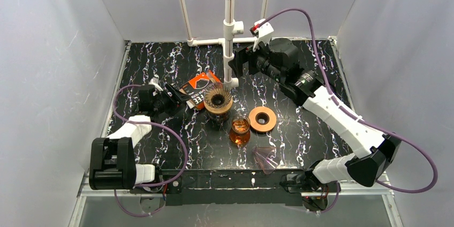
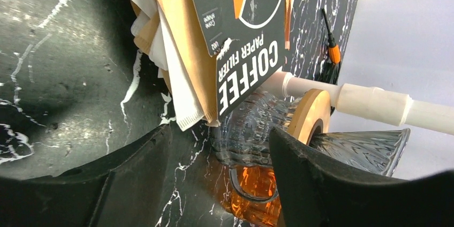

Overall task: Place the coffee filter in the dripper
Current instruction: Adjust the distractor at the center of the board, then pick up the coffee filter from the coffee filter holder.

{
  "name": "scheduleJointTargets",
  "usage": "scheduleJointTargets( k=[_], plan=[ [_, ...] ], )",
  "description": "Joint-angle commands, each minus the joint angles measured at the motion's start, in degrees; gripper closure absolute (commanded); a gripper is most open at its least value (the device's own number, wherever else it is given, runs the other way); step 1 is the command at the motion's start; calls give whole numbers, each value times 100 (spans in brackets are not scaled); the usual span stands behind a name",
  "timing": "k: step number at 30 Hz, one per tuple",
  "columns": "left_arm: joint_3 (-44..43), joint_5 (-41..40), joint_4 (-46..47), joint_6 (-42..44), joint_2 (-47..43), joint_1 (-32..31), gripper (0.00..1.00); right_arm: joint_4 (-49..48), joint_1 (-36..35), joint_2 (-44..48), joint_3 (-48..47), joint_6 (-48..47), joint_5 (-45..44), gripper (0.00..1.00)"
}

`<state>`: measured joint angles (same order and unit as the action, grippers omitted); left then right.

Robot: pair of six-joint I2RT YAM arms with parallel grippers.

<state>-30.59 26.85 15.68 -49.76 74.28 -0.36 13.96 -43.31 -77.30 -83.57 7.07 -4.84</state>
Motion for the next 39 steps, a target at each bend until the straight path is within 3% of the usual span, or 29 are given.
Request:
scheduleJointTargets(
  k=[1,14,22,35,39],
  plan=[
    [-275,53,-640,335,-282,219,36,45,-7,319,234,292,-539,2],
    [-581,534,-775,329,247,283,51,168,5,1173,1991,1284,-793,3],
    [-800,870,-71,-33,968,282,74,314,3,1401,2517,1565,-939,4],
    [-632,532,414,-257,1476,282,73,395,1,1326,2642,1499,-954,3],
    [-530,385,549,-335,1510,282,79,395,-2,1322,2657,1499,-952,3]
  ],
)
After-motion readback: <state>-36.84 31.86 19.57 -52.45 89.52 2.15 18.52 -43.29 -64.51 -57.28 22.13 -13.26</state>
